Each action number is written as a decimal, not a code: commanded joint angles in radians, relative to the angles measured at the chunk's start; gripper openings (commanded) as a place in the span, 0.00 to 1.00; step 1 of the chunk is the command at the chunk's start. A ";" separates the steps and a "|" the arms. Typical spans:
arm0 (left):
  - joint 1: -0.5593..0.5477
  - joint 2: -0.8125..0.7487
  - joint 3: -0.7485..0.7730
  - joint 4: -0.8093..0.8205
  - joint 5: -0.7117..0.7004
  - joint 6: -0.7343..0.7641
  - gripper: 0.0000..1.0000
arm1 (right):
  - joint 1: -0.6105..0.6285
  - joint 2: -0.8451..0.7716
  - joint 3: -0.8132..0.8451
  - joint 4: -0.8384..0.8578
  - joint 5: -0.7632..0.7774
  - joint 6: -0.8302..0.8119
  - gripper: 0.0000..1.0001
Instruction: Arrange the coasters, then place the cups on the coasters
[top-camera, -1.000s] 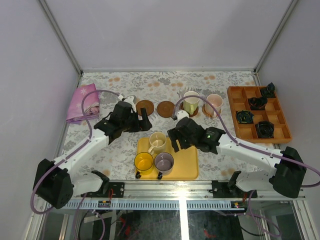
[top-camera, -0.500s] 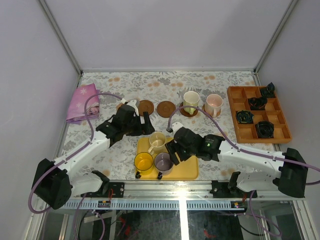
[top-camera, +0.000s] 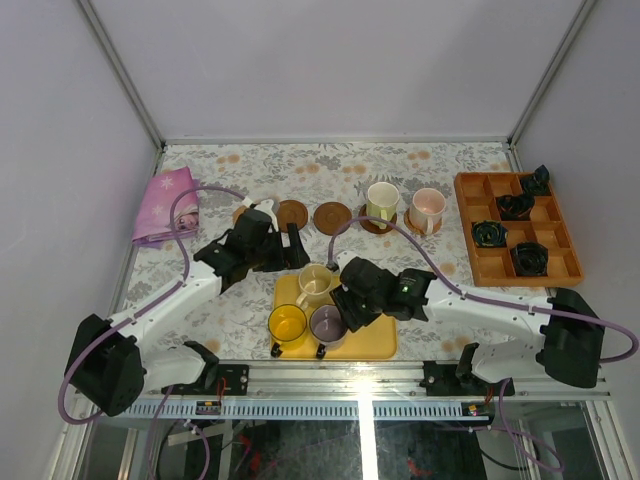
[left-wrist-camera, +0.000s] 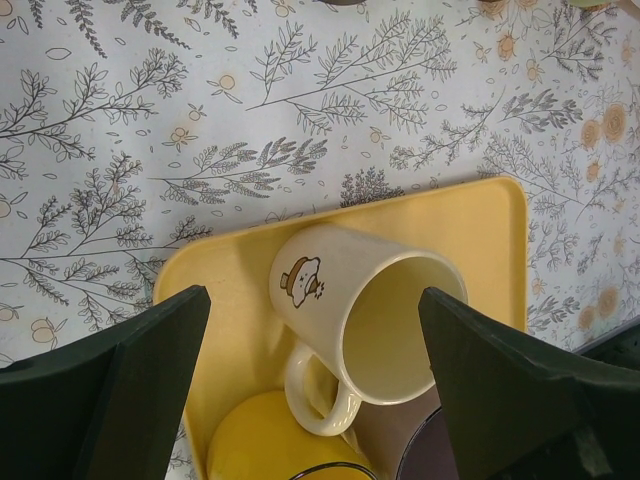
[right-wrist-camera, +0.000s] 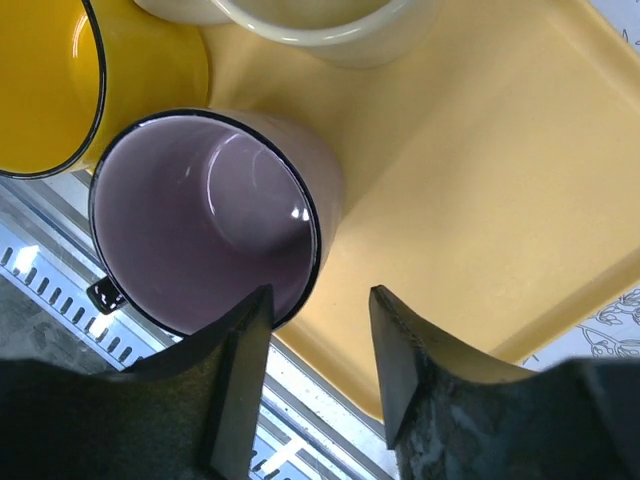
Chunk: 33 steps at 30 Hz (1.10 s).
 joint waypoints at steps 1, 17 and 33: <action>-0.007 0.008 0.007 0.049 -0.012 -0.013 0.86 | 0.010 0.026 0.048 -0.017 -0.013 -0.010 0.44; -0.006 0.044 0.015 0.070 -0.015 -0.006 0.86 | 0.009 0.072 0.092 -0.177 0.311 -0.006 0.04; -0.008 0.028 0.015 0.071 -0.026 -0.014 0.86 | 0.008 0.099 0.155 -0.267 0.558 0.142 0.25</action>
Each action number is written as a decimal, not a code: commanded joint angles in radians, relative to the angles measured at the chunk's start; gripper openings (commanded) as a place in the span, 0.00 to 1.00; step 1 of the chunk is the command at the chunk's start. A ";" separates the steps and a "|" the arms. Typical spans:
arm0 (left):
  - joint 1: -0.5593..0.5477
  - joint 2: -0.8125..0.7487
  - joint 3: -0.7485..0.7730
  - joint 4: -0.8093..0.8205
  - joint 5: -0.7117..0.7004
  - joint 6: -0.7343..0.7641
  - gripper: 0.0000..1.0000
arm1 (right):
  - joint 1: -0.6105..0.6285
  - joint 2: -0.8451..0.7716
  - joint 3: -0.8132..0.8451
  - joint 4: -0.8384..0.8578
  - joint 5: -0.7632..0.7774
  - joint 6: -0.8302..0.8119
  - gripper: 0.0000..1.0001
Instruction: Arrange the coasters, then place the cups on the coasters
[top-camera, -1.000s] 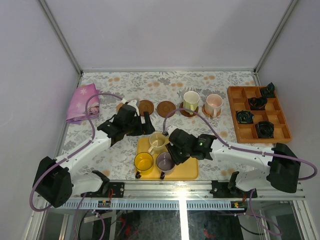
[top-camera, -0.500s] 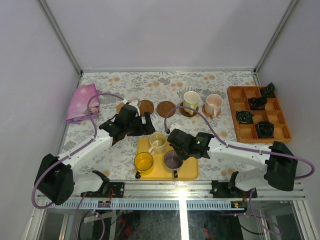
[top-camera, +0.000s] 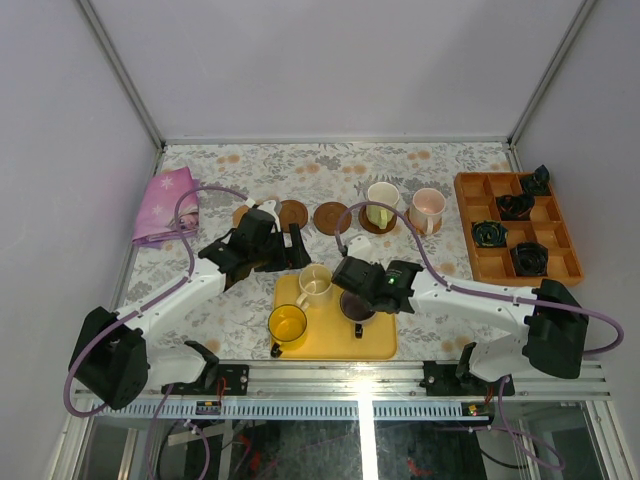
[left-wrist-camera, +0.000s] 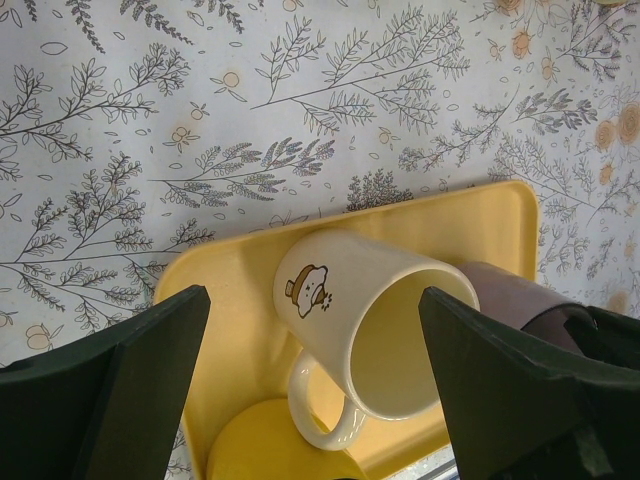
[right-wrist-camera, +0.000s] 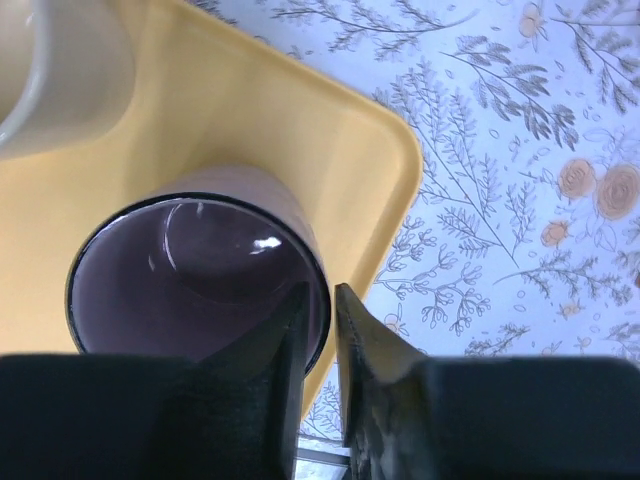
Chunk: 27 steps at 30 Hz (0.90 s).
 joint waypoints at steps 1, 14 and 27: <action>-0.008 -0.015 0.016 0.051 -0.018 -0.008 0.86 | 0.001 -0.010 0.035 -0.040 0.093 0.060 0.35; -0.010 0.003 0.035 0.050 -0.011 0.022 0.86 | 0.003 -0.173 -0.002 0.008 -0.043 0.096 0.99; -0.010 0.008 0.018 0.050 -0.036 0.030 0.86 | 0.060 -0.153 -0.081 0.044 -0.189 0.192 1.00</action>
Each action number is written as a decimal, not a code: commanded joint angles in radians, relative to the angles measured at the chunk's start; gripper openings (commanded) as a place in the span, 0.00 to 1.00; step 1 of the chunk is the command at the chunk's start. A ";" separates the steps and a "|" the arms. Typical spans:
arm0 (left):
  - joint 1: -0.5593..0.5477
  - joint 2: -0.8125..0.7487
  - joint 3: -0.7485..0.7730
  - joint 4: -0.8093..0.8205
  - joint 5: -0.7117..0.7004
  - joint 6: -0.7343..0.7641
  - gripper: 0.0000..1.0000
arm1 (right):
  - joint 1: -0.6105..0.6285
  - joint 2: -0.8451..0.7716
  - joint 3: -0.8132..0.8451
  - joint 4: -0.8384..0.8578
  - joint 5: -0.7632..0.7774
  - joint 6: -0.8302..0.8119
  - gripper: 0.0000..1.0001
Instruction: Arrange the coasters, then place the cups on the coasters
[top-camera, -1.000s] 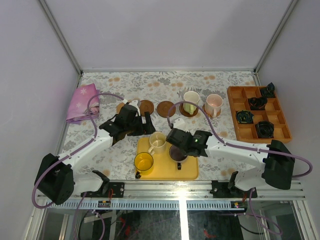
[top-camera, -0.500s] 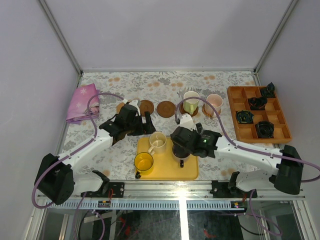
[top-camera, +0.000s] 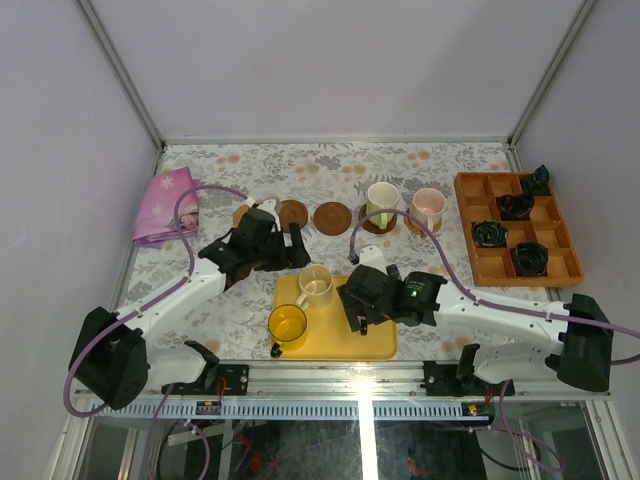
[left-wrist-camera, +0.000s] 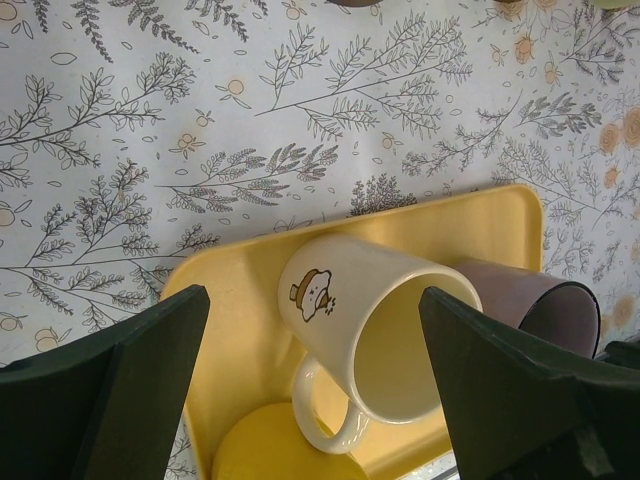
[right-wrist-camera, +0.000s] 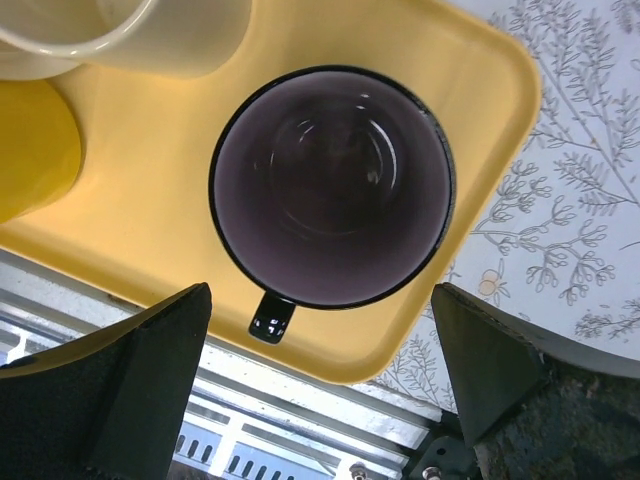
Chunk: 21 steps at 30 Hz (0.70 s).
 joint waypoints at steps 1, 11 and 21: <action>-0.009 0.011 0.015 0.051 -0.021 0.019 0.86 | 0.022 0.023 0.004 0.029 -0.043 0.045 0.99; -0.009 0.044 0.025 0.057 -0.018 0.023 0.87 | 0.027 0.112 -0.008 0.013 -0.050 0.065 1.00; -0.010 0.071 0.030 0.071 -0.018 0.016 0.87 | 0.025 0.127 -0.041 0.007 -0.017 0.105 0.51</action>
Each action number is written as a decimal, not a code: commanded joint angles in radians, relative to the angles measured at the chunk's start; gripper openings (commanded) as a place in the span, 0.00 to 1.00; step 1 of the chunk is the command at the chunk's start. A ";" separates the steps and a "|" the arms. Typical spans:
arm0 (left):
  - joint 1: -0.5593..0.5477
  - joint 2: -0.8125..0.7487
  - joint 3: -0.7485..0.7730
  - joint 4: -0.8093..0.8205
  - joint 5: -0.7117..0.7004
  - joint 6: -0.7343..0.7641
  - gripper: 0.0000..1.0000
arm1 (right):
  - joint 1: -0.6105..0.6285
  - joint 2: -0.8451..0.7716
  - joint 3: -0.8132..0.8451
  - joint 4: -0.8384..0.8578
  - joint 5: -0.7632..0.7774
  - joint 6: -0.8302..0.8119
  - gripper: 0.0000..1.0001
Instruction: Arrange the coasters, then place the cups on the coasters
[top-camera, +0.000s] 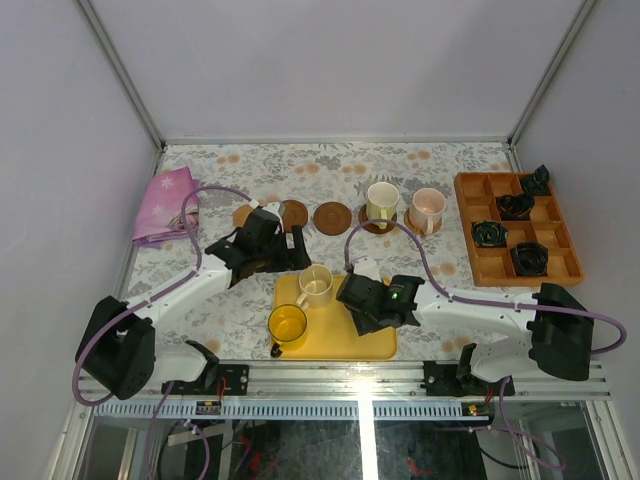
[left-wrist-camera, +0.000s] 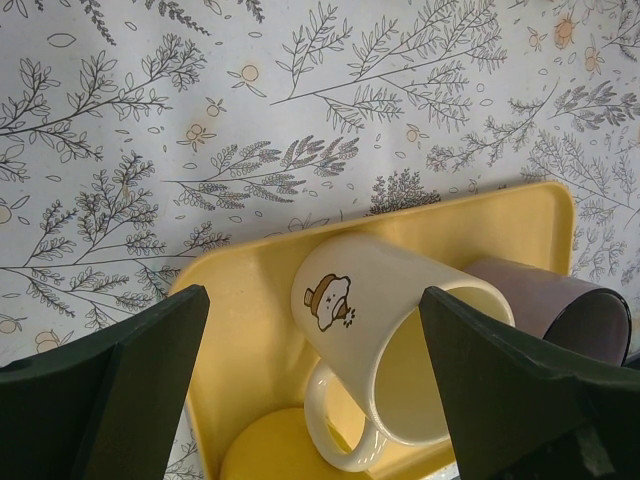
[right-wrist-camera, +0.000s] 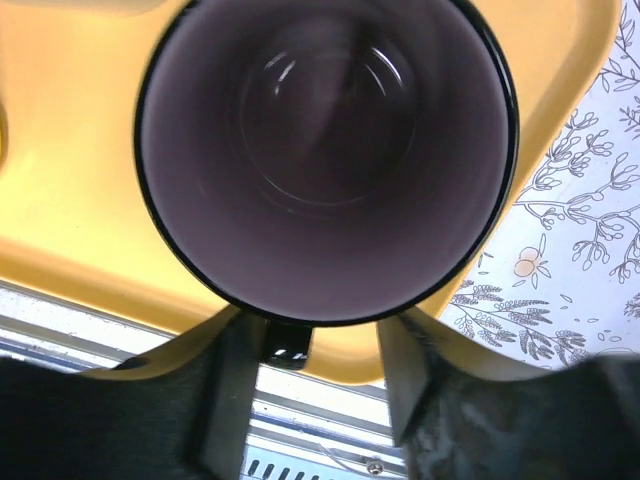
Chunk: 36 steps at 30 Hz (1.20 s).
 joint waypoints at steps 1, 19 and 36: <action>-0.009 0.017 0.031 0.066 -0.014 0.009 0.87 | 0.009 -0.003 -0.017 -0.006 0.042 0.034 0.45; -0.010 0.017 0.028 0.086 -0.030 0.000 0.87 | 0.009 -0.053 0.056 -0.076 0.177 0.035 0.00; -0.008 -0.057 0.031 0.066 -0.231 -0.058 0.87 | -0.122 0.187 0.484 0.013 0.389 -0.146 0.00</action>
